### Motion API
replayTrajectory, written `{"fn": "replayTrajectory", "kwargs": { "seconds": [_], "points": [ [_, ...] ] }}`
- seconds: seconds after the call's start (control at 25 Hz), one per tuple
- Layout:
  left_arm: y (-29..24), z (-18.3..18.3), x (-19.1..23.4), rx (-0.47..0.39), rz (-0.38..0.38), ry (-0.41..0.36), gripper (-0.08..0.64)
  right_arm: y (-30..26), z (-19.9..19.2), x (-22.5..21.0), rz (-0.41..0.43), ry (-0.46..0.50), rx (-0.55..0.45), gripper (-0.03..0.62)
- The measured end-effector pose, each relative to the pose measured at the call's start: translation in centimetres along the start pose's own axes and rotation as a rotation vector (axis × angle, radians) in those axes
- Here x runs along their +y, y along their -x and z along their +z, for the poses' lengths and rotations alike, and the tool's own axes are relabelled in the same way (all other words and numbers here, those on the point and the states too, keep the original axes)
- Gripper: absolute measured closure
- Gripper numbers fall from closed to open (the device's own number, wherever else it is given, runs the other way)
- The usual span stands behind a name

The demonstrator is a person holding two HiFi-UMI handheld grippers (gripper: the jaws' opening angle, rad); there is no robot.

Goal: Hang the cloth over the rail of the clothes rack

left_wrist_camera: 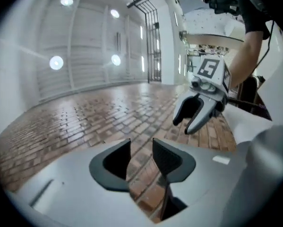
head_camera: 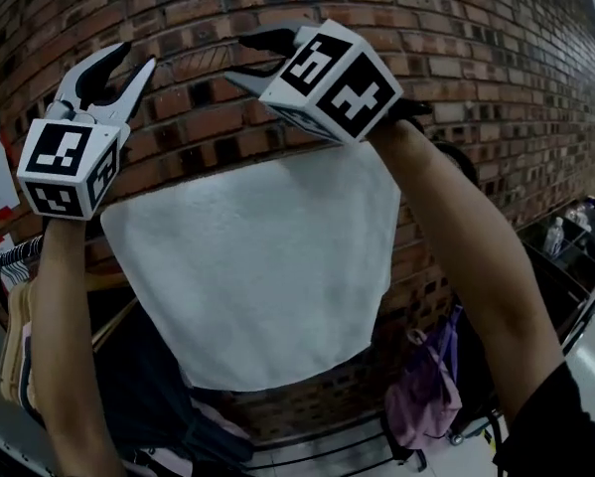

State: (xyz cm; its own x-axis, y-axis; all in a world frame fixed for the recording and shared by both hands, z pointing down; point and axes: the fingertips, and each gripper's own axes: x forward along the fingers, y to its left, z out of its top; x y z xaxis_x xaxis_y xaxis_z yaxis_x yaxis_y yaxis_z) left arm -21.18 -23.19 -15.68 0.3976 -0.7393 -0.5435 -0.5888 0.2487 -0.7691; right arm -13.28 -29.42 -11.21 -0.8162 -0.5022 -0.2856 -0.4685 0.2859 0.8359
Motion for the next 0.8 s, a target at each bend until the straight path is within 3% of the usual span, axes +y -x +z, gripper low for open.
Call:
{"fn": "replayTrajectory", "kwargs": {
  "seconds": [0.16, 0.28, 0.4, 0.48, 0.68, 0.8],
  "points": [
    [4.3, 7.1, -1.5, -0.199, 0.136, 0.117, 0.55, 5.4, 5.0, 0.1, -0.158, -0.181, -0.217, 0.55],
    [8.0, 7.9, -6.3, -0.219, 0.162, 0.287, 0.552, 9.9, 4.8, 3.7, -0.255, -0.356, -0.314, 0.588],
    [11.2, 5.4, -12.2, -0.151, 0.163, 0.413, 0.552, 12.5, 2.7, 9.7, -0.298, -0.366, -0.31, 0.588],
    [13.4, 3.3, -17.0, -0.094, 0.137, 0.486, 0.552, 13.9, 0.5, 14.7, -0.298, -0.385, -0.253, 0.588],
    [19.4, -0.9, -27.5, 0.083, 0.094, 0.697, 0.552, 18.1, -6.6, 24.5, -0.313, -0.616, -0.064, 0.588],
    [22.8, -2.5, -31.8, 0.183, 0.092, 0.781, 0.552, 20.1, -9.1, 29.0, -0.29, -0.69, 0.021, 0.588]
  ]
}}
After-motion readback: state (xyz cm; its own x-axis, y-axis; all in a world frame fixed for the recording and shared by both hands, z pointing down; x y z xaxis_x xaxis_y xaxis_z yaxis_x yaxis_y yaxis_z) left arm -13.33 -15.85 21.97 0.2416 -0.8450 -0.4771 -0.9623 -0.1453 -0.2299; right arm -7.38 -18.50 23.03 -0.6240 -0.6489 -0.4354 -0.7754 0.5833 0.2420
